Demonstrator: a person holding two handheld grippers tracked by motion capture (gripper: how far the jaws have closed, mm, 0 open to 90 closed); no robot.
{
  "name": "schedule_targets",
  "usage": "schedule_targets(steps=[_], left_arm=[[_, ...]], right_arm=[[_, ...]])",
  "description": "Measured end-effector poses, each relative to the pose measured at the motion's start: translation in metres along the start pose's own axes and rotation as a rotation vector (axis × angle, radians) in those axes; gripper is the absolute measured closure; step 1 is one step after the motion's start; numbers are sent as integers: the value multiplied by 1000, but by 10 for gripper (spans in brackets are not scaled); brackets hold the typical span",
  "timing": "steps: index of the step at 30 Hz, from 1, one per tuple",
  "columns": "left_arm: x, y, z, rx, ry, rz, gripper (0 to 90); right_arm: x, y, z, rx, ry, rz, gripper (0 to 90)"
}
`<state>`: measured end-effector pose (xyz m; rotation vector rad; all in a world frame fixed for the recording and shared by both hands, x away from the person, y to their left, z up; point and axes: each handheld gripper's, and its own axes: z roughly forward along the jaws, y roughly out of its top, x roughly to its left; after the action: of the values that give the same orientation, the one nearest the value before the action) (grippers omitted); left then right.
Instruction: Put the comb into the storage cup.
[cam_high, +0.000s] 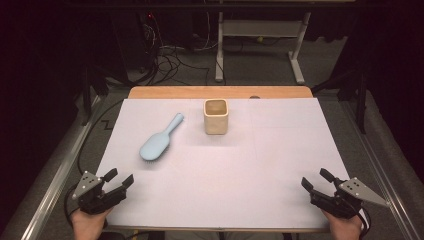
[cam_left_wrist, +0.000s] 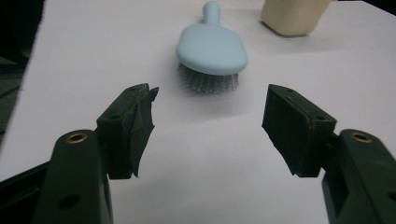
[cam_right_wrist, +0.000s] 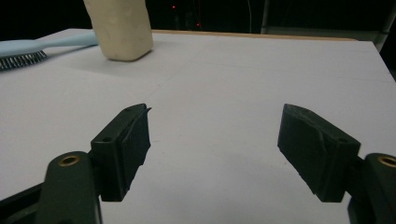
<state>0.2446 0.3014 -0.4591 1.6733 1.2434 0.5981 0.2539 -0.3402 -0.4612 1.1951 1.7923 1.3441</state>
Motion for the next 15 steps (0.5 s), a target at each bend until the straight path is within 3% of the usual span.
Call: schedule_targets(steps=[6,15], left_arm=[[10,5,-12,-29,26,-26,354],[10,8,-5,-19,15,-32,358]], right_arm=[[0,0,0,-1,-7,2,260],[0,0,-1,1,-6,8,260]])
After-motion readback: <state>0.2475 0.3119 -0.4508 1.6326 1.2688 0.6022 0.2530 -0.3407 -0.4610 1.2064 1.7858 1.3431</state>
